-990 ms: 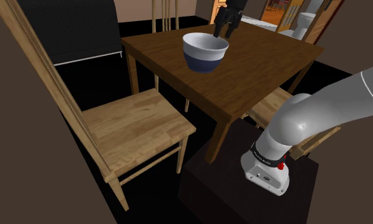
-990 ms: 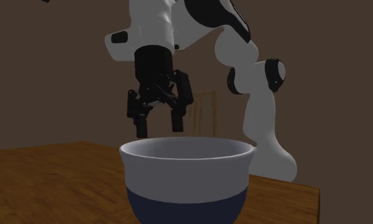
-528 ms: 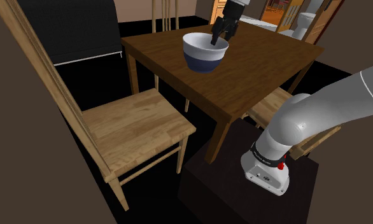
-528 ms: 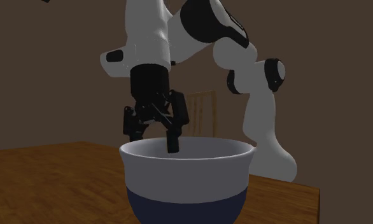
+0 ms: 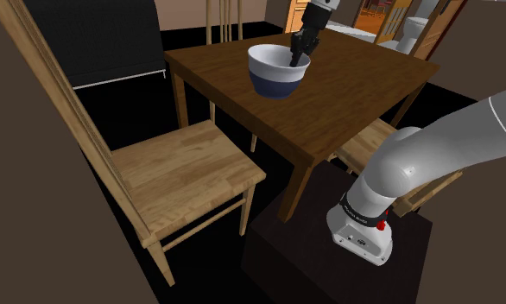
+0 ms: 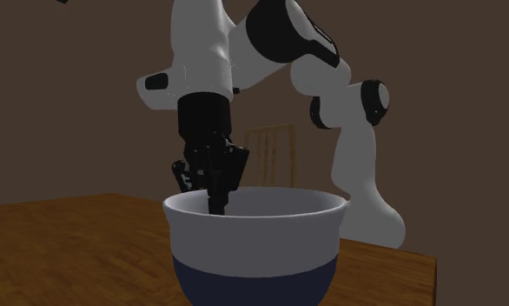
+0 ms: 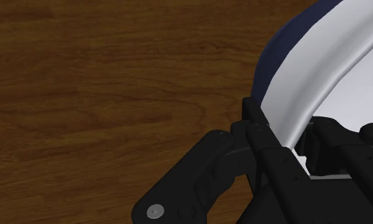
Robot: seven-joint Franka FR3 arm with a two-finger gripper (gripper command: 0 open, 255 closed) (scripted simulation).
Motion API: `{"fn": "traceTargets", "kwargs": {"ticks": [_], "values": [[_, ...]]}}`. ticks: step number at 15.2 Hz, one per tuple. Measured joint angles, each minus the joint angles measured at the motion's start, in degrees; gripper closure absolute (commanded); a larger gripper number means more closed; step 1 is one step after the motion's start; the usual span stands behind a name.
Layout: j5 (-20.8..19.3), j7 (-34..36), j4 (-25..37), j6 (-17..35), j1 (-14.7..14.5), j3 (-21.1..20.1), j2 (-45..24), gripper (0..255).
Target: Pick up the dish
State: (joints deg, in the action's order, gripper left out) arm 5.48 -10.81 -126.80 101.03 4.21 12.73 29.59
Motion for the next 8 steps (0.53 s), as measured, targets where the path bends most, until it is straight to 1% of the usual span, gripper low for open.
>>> {"fn": "traceTargets", "kwargs": {"ticks": [4, 8], "values": [[0.0, 0.0, 0.0, 0.0, 0.0, 0.0, 0.0, 255], [0.0, 0.3, 2.5, -2.2, -0.1, 0.0, -0.3, 255]]}}
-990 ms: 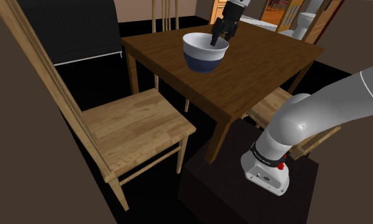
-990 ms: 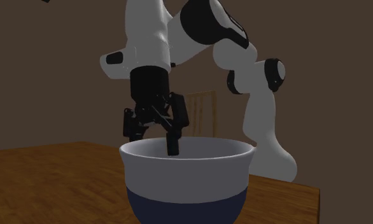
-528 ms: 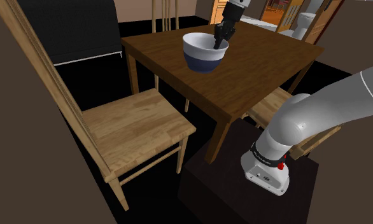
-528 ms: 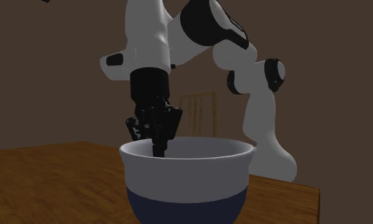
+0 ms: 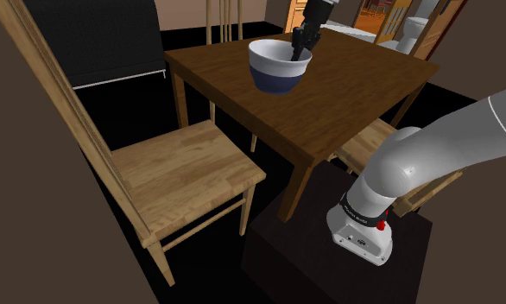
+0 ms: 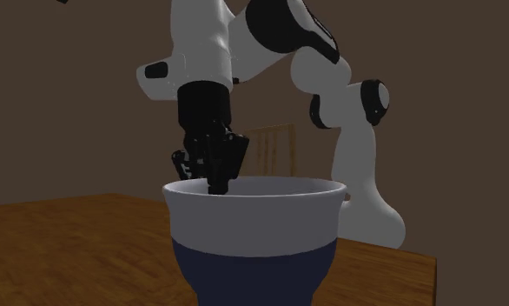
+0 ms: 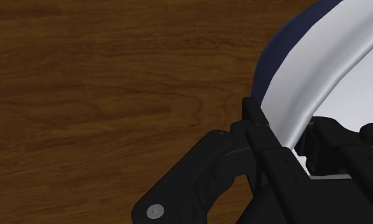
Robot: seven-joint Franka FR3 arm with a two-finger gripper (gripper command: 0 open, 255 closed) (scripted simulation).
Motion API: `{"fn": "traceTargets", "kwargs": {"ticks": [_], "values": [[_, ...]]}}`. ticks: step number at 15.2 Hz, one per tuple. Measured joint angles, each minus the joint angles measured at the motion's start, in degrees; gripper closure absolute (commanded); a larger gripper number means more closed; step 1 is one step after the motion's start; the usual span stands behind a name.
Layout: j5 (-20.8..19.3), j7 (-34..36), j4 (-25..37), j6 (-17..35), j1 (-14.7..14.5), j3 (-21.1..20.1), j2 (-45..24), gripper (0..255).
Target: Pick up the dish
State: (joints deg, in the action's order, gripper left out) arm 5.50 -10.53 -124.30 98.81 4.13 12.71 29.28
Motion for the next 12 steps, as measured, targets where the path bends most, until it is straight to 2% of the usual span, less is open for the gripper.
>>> {"fn": "traceTargets", "kwargs": {"ticks": [12], "values": [[0.3, 1.2, 10.6, -8.5, -0.5, -0.1, -2.0, 255]]}}
